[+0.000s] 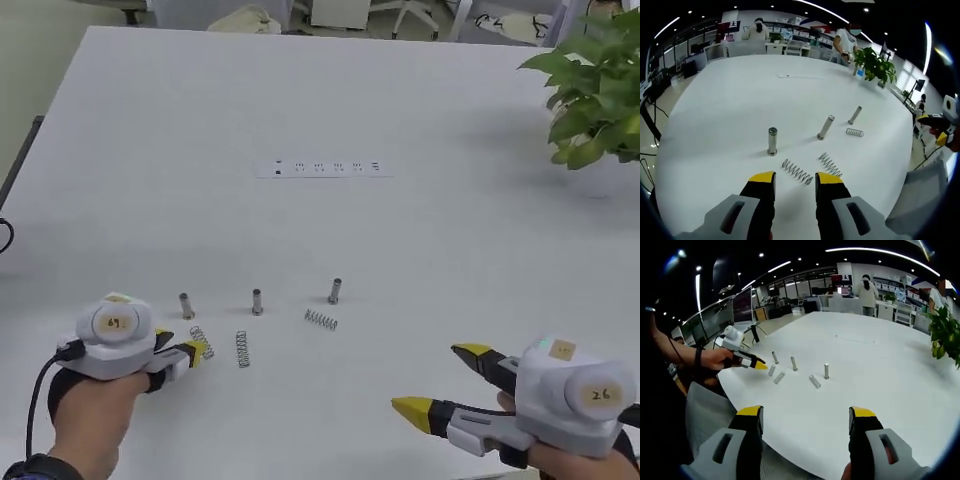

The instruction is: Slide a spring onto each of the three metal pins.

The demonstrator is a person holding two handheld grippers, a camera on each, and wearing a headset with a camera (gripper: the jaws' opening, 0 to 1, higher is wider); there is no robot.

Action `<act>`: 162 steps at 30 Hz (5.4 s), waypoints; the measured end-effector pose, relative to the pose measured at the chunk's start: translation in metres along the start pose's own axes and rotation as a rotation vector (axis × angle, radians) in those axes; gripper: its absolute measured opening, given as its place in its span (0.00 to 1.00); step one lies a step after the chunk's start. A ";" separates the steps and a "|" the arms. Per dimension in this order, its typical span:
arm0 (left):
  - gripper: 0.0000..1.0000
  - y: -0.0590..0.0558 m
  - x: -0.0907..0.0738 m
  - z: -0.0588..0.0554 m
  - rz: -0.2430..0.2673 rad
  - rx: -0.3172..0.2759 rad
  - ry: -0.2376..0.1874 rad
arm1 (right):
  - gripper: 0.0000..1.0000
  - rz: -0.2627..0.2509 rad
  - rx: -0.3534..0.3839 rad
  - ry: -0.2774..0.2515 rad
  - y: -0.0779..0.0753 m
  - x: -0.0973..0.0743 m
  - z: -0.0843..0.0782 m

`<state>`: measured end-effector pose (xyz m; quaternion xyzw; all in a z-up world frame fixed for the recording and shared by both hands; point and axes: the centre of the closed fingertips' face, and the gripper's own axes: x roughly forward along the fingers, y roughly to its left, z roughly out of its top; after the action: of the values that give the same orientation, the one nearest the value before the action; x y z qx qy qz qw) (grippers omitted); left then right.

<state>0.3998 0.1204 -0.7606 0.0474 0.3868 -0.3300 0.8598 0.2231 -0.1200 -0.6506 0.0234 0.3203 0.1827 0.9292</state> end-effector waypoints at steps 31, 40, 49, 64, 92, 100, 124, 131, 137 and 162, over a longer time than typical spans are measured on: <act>0.12 0.011 0.015 -0.023 0.084 0.048 0.093 | 0.68 0.001 -0.006 0.008 -0.006 0.000 0.003; 0.05 0.016 0.016 -0.018 0.094 0.052 0.065 | 0.68 0.006 -0.004 0.012 -0.002 0.000 -0.001; 0.03 0.018 0.018 -0.019 0.087 0.099 0.082 | 0.68 -0.009 -0.001 0.006 -0.005 -0.005 0.000; 0.02 0.009 -0.015 -0.011 0.038 0.167 0.040 | 0.68 0.009 -0.005 0.001 0.003 0.002 0.000; 0.02 -0.038 -0.064 -0.019 -0.051 0.326 -0.002 | 0.68 0.076 -0.025 0.015 0.024 0.016 -0.003; 0.02 -0.054 -0.071 -0.010 -0.082 0.377 -0.021 | 0.65 0.112 -0.036 0.020 0.036 0.023 -0.003; 0.02 -0.116 -0.084 0.015 -0.204 0.527 -0.088 | 0.54 0.219 -0.100 -0.003 0.067 0.044 0.015; 0.02 -0.134 -0.086 0.021 -0.244 0.567 -0.104 | 0.44 0.279 -0.117 -0.024 0.085 0.053 0.026; 0.02 -0.153 -0.089 0.022 -0.286 0.610 -0.113 | 0.42 0.314 -0.117 -0.024 0.096 0.060 0.026; 0.02 -0.200 -0.097 0.008 -0.384 0.843 -0.106 | 0.22 0.444 -0.064 -0.016 0.118 0.054 0.013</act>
<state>0.2370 0.0131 -0.6529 0.3034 0.1762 -0.6136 0.7074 0.2319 0.0104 -0.6527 0.0654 0.2939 0.3928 0.8689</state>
